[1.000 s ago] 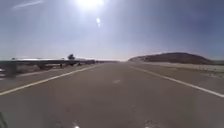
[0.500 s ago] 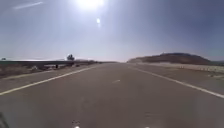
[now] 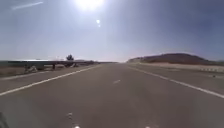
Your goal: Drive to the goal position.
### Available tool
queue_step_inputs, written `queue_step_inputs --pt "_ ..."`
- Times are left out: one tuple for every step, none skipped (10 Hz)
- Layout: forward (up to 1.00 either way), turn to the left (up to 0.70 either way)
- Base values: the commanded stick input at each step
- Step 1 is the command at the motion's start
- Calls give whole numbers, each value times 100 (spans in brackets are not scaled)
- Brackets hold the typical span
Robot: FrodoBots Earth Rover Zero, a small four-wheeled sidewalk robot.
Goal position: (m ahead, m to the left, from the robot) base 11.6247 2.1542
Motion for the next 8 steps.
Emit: queue_step_inputs --pt "100 0" --pt "100 0" --pt "100 0" --pt "100 0" --pt "100 0" --pt "100 0" --pt "100 0" --pt "100 0"
